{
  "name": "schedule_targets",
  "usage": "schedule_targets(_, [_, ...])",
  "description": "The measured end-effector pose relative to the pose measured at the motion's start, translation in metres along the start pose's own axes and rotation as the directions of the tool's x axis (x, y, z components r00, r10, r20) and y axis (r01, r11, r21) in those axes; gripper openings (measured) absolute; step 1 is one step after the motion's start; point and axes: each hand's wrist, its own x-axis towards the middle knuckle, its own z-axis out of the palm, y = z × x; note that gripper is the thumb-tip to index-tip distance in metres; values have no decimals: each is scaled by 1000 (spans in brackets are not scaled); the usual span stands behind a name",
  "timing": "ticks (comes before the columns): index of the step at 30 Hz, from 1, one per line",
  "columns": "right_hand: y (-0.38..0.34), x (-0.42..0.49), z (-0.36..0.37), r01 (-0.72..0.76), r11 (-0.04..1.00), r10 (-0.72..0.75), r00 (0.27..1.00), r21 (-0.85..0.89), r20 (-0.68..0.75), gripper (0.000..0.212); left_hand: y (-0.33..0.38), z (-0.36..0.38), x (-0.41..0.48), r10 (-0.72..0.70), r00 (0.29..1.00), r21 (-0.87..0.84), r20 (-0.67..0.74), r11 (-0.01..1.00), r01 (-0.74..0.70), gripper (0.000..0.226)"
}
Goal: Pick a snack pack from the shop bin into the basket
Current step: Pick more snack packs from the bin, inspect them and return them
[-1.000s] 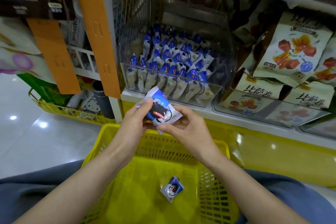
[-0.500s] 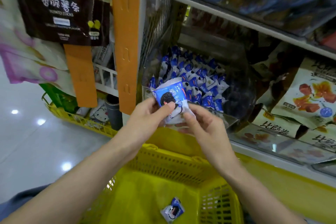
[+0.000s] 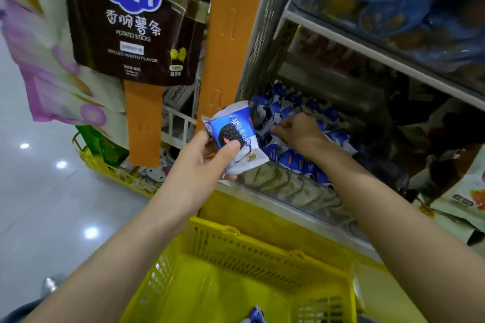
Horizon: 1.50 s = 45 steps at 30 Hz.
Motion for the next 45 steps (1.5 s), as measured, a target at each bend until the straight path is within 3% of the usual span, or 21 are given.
schedule_targets(2, [-5, 4, 2, -34, 995, 33, 999, -97, -2, 48, 0, -3, 1, -3, 1000, -3, 1, 1000, 3, 22])
schedule_targets(5, [-10, 7, 3, -43, 978, 45, 999, -203, 2, 36, 0, -4, 1, -14, 1000, 5, -4, 1000, 14, 22])
schedule_targets(9, [-7, 4, -3, -56, 998, 54, 996, -29, -76, 14, -1, -3, 1, -60, 998, -12, -12, 998, 60, 14])
schedule_targets(11, [-7, -2, -11, -30, 997, 42, 984, 74, -176, 15, -2, -3, 1, -100, 995, -20, -23, 995, 99, 10])
schedule_targets(14, [-10, -20, -33, 71, 982, 5, 919, 176, -395, 27, -3, -3, 1, -189, 982, -79, -26, 979, 186, 10])
schedule_targets(16, [-16, -36, -50, 181, 935, -28, 896, 306, -443, 18, -3, -3, 0, -244, 970, -143, 18, 959, 244, 21])
schedule_targets(18, [-23, -57, -62, 213, 846, -33, 936, 489, -351, 8, -4, -2, -2, -276, 958, -197, 80, 938, 286, 41])
schedule_targets(21, [-33, -91, -59, 126, 746, -84, 992, 653, -95, 8, -3, 2, -4, -286, 940, -268, 185, 906, 328, 50])
schedule_targets(24, [-41, -117, -42, 149, 786, -172, 985, 600, -20, 8, -3, 8, -8, -290, 912, -319, 291, 869, 378, 56])
schedule_targets(27, [-42, -129, -33, 125, 758, -221, 972, 641, 72, 4, -2, 9, -14, -268, 910, -275, 316, 892, 359, 44])
schedule_targets(31, [-35, -125, -34, 171, 838, -168, 984, 518, -53, 16, 1, 5, -15, -297, 914, -261, 275, 892, 368, 49])
schedule_targets(32, [-33, -124, -36, 155, 868, -161, 987, 473, -29, 19, 2, 4, -16, -306, 910, -250, 278, 892, 376, 53])
schedule_targets(35, [-32, -122, -36, 36, 886, -168, 954, 462, 248, 15, 3, 4, -17, -347, 885, -155, 310, 900, 407, 62])
schedule_targets(37, [-32, -120, -33, 20, 902, -175, 931, 432, 320, 16, 2, 5, -17, -363, 867, -114, 341, 900, 421, 62])
schedule_targets(41, [-28, -111, -32, 10, 882, -140, 960, 471, 242, 18, 1, 4, -15, -319, 869, -155, 378, 904, 399, 37])
schedule_targets(45, [-21, -81, -42, -12, 815, 44, 998, 579, -41, 33, -3, -1, -10, -294, 930, -135, 221, 935, 328, 21])
